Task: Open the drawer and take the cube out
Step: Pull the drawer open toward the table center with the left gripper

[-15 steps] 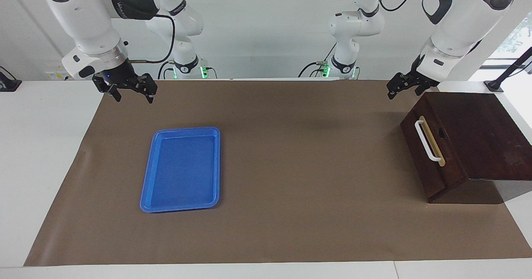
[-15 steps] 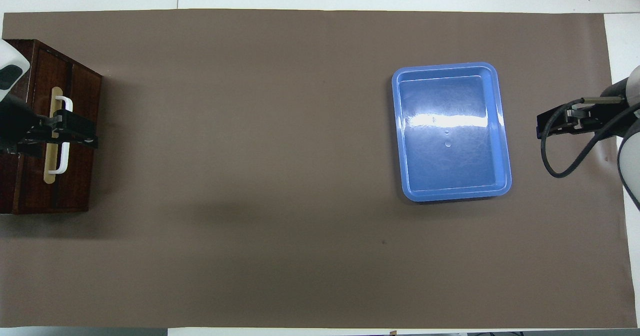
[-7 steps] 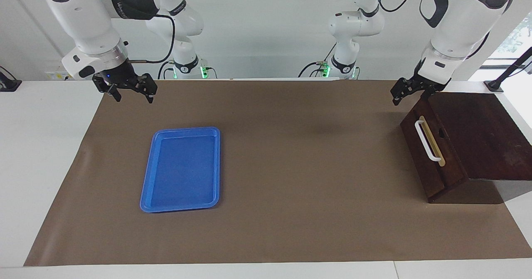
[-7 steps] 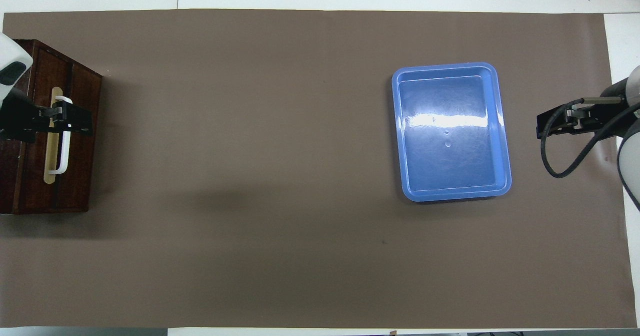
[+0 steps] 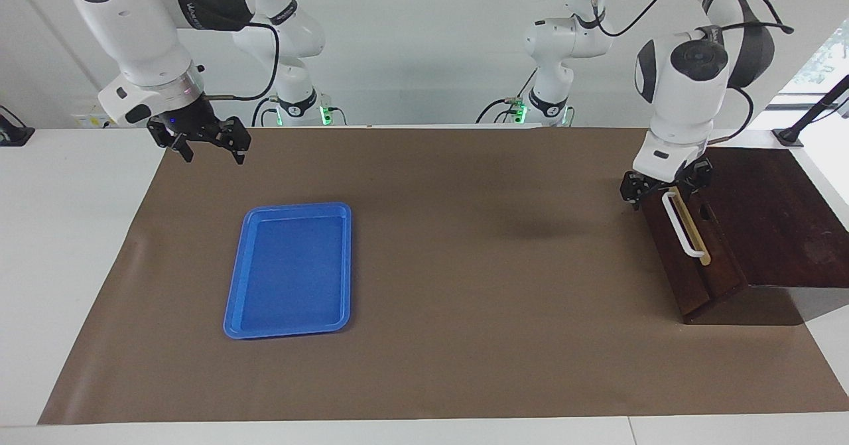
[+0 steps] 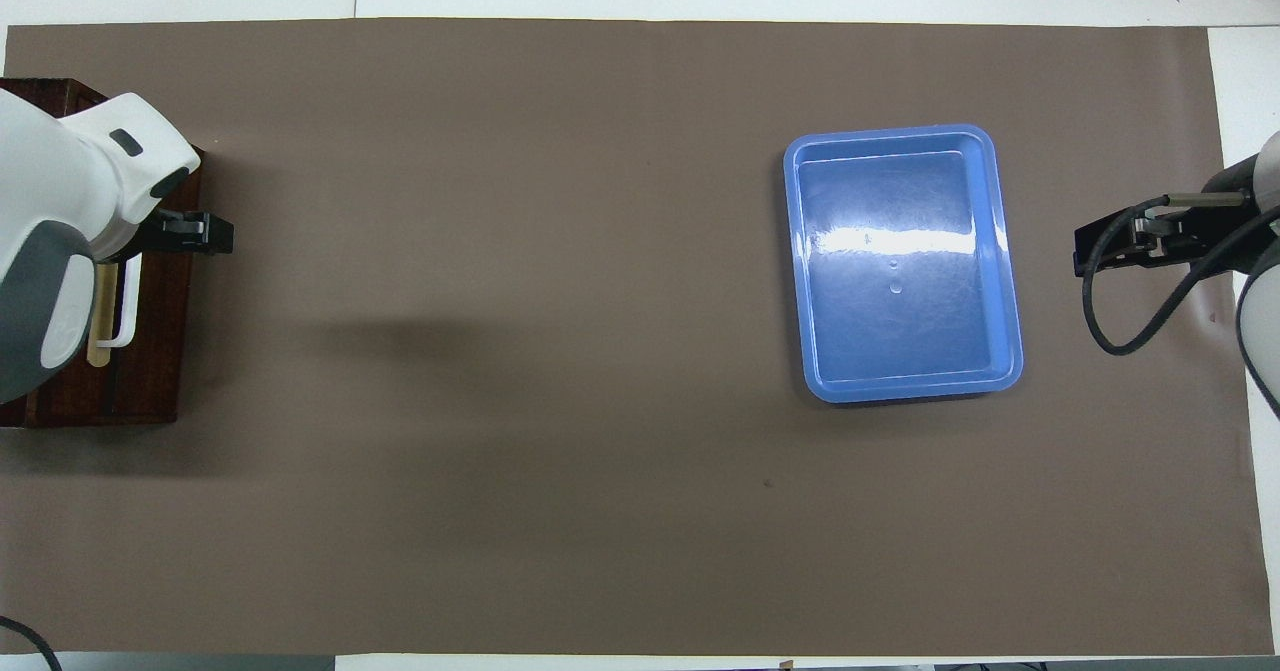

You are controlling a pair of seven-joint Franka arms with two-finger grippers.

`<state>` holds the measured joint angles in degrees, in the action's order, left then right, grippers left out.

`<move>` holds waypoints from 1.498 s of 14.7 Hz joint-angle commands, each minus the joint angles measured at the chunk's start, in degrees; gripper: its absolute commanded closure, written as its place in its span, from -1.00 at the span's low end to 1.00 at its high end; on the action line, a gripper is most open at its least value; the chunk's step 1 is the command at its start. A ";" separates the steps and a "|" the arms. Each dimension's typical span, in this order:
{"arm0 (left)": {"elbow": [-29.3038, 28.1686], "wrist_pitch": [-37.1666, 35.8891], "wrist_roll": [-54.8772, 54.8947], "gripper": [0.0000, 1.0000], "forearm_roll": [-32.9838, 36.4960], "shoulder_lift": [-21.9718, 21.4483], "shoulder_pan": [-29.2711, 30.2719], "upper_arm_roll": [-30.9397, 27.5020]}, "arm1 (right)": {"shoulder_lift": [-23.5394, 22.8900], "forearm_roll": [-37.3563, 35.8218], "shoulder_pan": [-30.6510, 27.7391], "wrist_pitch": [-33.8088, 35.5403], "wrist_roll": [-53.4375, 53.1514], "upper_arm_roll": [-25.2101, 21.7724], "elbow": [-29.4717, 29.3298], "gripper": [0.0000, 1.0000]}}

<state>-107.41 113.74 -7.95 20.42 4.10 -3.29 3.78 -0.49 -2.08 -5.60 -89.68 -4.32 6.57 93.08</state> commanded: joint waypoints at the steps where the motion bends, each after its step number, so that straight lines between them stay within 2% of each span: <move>1: -0.87 3.58 2.76 -1.00 2.08 2.04 1.09 -0.35 | 0.31 0.15 -0.73 1.35 1.60 0.64 -0.45 -1.00; 4: -4.29 8.85 2.94 -1.00 2.17 2.93 2.23 -0.53 | 0.40 0.15 -0.55 1.35 1.43 0.64 -0.27 -1.00; 9: -4.74 12.02 4.43 -1.00 5.24 4.07 4.08 -0.44 | 0.49 0.15 -1.26 1.35 1.51 0.64 -0.01 -1.00; 13: -9.30 16.76 4.43 -1.00 5.24 3.46 5.22 -0.44 | 0.93 0.33 -0.99 1.17 2.13 0.64 0.78 -1.00; 17: -9.40 17.13 4.43 -1.00 5.24 3.63 5.58 -0.44 | 1.19 0.33 -0.73 1.00 1.51 0.55 1.40 -1.00; 19: -8.87 17.21 3.74 -1.00 5.16 4.07 4.53 -0.18 | 1.28 0.33 -0.55 1.00 1.34 0.64 1.49 -1.00; 22: -8.70 15.90 -3.44 -1.00 4.72 4.42 -1.53 -0.09 | 1.37 0.33 -0.55 1.00 1.60 0.64 1.58 -1.00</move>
<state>-115.70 129.57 -5.91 24.45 8.34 -0.52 3.76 -0.45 -2.08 -5.59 -89.22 -4.27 6.81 93.40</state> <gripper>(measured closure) 0.000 0.000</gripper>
